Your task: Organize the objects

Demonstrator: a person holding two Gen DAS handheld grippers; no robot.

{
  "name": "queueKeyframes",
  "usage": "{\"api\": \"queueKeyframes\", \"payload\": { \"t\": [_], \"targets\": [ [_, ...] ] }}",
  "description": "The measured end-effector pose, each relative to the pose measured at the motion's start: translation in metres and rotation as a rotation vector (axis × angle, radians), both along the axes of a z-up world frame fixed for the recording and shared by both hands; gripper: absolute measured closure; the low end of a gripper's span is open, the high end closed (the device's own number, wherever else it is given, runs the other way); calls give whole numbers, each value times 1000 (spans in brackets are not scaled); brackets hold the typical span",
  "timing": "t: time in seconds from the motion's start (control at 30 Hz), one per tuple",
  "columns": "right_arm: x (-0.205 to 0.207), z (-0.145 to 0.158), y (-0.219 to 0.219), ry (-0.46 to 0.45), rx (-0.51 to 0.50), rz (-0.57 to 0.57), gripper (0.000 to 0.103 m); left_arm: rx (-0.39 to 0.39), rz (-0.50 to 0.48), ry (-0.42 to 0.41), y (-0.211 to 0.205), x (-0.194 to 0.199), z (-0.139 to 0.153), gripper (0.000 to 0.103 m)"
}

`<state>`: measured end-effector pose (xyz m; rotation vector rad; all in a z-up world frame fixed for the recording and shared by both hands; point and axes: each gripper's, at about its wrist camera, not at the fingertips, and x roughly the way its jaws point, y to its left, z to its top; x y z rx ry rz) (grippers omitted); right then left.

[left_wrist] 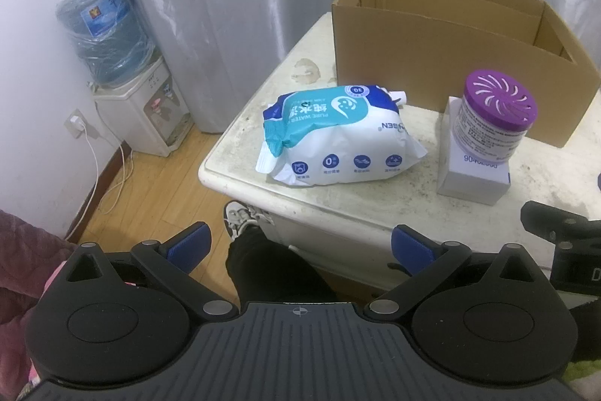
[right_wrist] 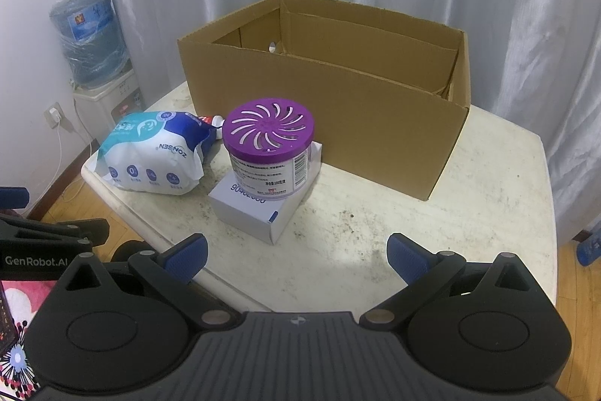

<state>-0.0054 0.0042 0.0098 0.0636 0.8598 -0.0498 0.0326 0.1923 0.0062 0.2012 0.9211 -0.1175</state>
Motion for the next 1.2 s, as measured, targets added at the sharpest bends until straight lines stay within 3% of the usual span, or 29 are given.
{"api": "queueKeyframes", "payload": {
  "t": [0.93, 1.2],
  "targets": [
    [9, -1, -3, -4, -35, -6, 0, 0, -28, 17, -8, 11, -2, 0],
    [14, 11, -31, -93, 4, -37, 0, -133, -78, -4, -4, 23, 4, 0]
  ]
}}
